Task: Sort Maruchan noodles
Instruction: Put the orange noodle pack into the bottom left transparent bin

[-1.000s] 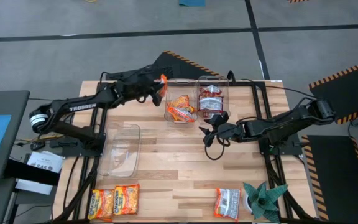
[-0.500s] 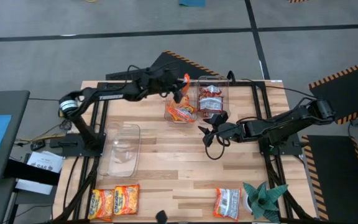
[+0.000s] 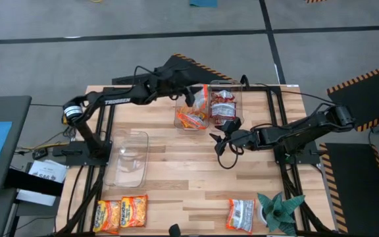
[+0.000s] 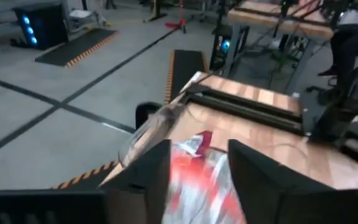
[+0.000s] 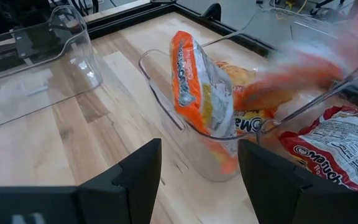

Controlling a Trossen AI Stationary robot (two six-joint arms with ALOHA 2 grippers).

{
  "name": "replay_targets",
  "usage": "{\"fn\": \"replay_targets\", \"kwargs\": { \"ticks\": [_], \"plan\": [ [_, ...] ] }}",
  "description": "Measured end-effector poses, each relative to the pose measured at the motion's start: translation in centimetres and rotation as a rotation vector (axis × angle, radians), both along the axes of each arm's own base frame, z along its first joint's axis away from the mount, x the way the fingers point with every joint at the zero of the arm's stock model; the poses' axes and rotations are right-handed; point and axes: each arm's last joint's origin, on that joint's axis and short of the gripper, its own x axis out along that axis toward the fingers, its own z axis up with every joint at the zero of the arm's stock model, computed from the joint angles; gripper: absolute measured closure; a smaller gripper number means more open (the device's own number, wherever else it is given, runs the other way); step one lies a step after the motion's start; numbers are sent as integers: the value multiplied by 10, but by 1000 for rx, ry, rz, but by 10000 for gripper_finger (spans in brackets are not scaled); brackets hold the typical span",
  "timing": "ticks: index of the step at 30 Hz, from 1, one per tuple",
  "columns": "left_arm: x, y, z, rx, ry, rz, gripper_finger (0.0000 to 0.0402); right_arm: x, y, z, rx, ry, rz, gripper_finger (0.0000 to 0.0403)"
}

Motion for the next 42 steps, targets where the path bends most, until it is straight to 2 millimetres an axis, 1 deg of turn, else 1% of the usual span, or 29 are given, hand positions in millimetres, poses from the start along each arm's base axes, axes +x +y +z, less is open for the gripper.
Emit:
{"fn": "replay_targets", "kwargs": {
  "ticks": [3, 6, 8, 10, 13, 16, 18, 21, 24, 26, 27, 30, 32, 35, 38, 40, 42],
  "plan": [
    [-7, -6, 12, -6, -13, -49, 214, 0, 0, 0, 0, 0, 0, 168],
    [-21, -17, 27, -85, 3, -138, 188, 0, 0, 0, 0, 0, 0, 168],
    [-33, -30, 35, -137, 55, -224, 181, 0, 1, 0, 0, -1, 3, 168],
    [-43, -50, 36, -145, 112, -282, 179, 0, 2, 0, 0, -1, 8, 168],
    [-61, -88, 32, -123, 123, -319, 178, 0, 2, 0, 0, -1, 9, 168],
    [-83, -132, 24, -71, 16, -385, 178, 0, 2, 1, 2, -10, 9, 168],
    [-99, -163, 12, -53, -79, -454, 178, 1, 4, 3, 11, -34, 25, 168],
    [-125, -202, -12, -37, -206, -514, 177, 5, 11, 9, 34, -98, 129, 168],
    [-149, -226, -31, -26, -305, -490, 177, 8, 26, 18, 103, -140, 307, 168],
    [-161, -235, -40, -3, -328, -472, 177, 11, 42, 28, 187, -126, 395, 168],
    [-166, -237, -41, 11, -336, -464, 177, 11, 51, 33, 224, -91, 425, 168],
    [-177, -239, -32, 44, -386, -413, 177, 6, 79, 48, 309, 86, 438, 168],
    [-183, -239, -26, 39, -415, -411, 177, 2, 98, 53, 353, 218, 414, 168],
    [-190, -239, -23, 37, -419, -445, 177, -5, 124, 53, 419, 399, 382, 168],
    [-194, -239, -23, 34, -407, -457, 177, -8, 144, 43, 524, 578, 390, 168],
    [-195, -240, -23, 33, -402, -463, 177, -2, 156, 38, 597, 638, 433, 168],
    [-195, -240, -23, 38, -407, -463, 177, 4, 165, 35, 631, 677, 467, 168]
  ]
}}
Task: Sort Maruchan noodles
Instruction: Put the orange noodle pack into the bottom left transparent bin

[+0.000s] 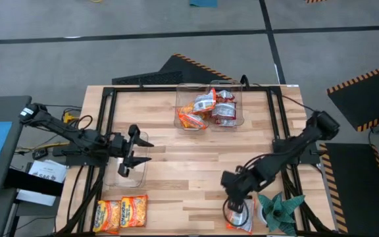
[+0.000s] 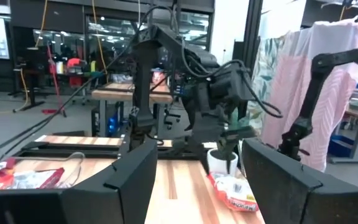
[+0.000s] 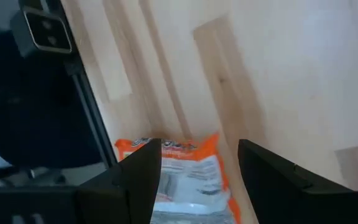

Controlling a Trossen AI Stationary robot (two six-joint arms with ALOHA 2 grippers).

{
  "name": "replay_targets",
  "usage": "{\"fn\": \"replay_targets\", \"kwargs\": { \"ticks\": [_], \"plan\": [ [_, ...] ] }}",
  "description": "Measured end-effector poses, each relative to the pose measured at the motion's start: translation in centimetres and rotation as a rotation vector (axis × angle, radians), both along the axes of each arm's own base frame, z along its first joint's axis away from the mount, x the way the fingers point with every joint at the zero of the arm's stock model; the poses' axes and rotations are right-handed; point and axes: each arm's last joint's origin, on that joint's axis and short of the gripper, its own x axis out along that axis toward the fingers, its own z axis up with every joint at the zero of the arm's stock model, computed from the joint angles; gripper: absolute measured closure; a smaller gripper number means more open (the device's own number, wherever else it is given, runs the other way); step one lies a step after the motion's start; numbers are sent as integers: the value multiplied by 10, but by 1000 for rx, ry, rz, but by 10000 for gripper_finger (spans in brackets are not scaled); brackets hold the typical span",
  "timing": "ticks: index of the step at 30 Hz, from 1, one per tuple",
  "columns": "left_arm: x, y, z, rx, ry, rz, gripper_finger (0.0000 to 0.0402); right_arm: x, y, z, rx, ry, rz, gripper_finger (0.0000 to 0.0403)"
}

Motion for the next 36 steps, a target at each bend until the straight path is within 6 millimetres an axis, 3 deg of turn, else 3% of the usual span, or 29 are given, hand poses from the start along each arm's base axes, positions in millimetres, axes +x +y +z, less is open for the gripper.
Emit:
{"fn": "replay_targets", "kwargs": {
  "ticks": [14, 27, 31, 36],
  "plan": [
    [0, 0, 0, 47, 1, 22, 177, 25, 26, -38, -81, 278, 119, 168],
    [-6, 3, 5, 19, -33, 24, 177, 16, 37, -52, -123, 359, 160, 176],
    [-20, 8, 12, 8, -56, 19, 177, 18, 41, -67, -164, 380, 186, 233],
    [-33, 13, 14, -17, -55, 29, 178, 21, 44, -84, -167, 405, 264, 379]
  ]
}}
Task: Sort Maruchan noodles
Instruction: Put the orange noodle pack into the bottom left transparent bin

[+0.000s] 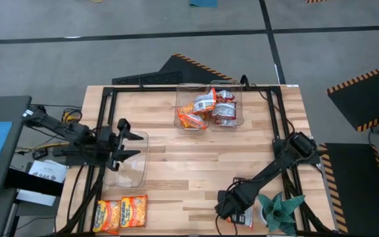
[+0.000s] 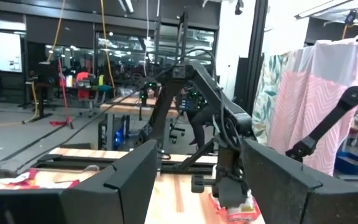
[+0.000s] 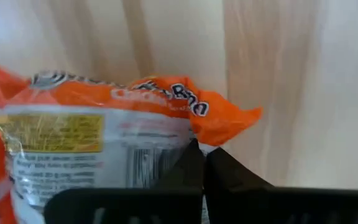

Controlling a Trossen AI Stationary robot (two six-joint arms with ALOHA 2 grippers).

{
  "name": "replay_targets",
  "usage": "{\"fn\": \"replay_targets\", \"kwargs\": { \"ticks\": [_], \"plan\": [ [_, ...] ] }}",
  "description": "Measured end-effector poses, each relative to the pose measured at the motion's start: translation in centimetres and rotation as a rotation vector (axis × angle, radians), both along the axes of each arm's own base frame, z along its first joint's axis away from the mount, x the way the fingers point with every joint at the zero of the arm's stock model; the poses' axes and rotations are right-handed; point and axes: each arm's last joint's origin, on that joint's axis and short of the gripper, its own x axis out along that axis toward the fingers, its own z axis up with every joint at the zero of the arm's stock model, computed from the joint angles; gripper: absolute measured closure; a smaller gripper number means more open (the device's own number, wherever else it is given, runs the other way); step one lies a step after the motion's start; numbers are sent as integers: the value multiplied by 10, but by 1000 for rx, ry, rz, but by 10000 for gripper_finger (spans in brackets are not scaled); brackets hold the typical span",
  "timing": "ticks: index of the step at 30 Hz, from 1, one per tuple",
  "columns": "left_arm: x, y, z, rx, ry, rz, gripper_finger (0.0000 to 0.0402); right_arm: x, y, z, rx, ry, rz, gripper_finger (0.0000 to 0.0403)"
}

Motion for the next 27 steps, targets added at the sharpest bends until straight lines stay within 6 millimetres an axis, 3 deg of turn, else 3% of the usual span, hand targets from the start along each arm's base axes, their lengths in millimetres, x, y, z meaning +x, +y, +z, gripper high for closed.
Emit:
{"fn": "replay_targets", "kwargs": {
  "ticks": [4, 9, 19, 27],
  "plan": [
    [-4, 1, 0, -5, 4, -4, 178, 11, -4, 3, 61, -67, 16, 393],
    [-4, 0, 1, -5, -2, -10, 178, 35, -22, 29, 80, -328, 55, 396],
    [-6, 1, 2, 7, -11, -10, 178, 114, -84, 69, 22, -1019, 156, 396],
    [-6, 1, 1, 42, -8, 18, 178, 153, -138, 109, -108, -1556, 142, 396]
  ]
}}
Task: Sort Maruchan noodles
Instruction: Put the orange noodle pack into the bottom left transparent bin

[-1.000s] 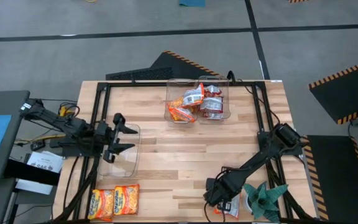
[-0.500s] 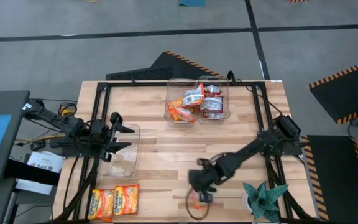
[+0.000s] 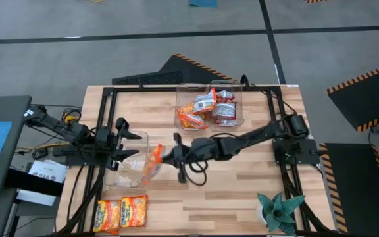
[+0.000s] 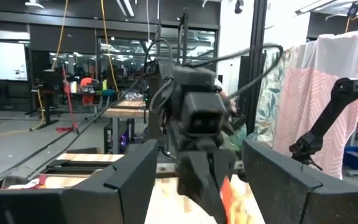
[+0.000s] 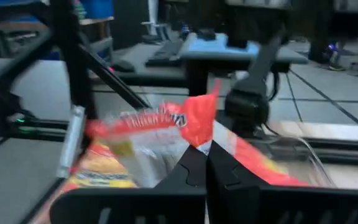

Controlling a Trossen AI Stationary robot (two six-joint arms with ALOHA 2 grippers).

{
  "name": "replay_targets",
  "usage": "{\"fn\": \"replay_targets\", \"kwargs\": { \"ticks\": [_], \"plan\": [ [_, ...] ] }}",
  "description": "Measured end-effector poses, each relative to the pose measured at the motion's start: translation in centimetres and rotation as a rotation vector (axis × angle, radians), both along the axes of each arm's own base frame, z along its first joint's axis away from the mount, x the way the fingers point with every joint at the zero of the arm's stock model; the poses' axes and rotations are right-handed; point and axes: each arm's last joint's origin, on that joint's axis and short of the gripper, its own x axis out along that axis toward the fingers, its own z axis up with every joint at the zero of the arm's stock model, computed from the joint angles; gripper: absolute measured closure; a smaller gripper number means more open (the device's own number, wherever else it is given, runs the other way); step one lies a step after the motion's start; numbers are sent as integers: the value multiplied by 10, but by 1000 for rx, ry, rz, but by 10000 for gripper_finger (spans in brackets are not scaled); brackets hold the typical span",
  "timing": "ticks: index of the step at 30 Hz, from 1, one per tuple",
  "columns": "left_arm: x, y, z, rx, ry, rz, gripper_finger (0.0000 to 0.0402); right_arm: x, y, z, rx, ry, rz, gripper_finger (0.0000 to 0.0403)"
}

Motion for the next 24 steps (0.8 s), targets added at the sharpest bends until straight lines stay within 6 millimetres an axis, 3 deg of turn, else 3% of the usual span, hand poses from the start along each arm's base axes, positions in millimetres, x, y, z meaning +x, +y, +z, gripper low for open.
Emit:
{"fn": "replay_targets", "kwargs": {
  "ticks": [9, 13, 18, 24],
  "plan": [
    [0, 0, 0, 1, 4, 4, 178, 47, -34, -32, 54, -190, -67, 396],
    [0, 0, -1, 0, 5, 6, 178, 72, -33, -43, 66, -191, -20, 396],
    [0, 0, -1, 3, 5, 7, 178, 96, -29, -35, 75, -278, 10, 396],
    [0, 0, -1, 5, 11, 8, 178, 119, -29, -55, 72, -240, 17, 395]
  ]
}}
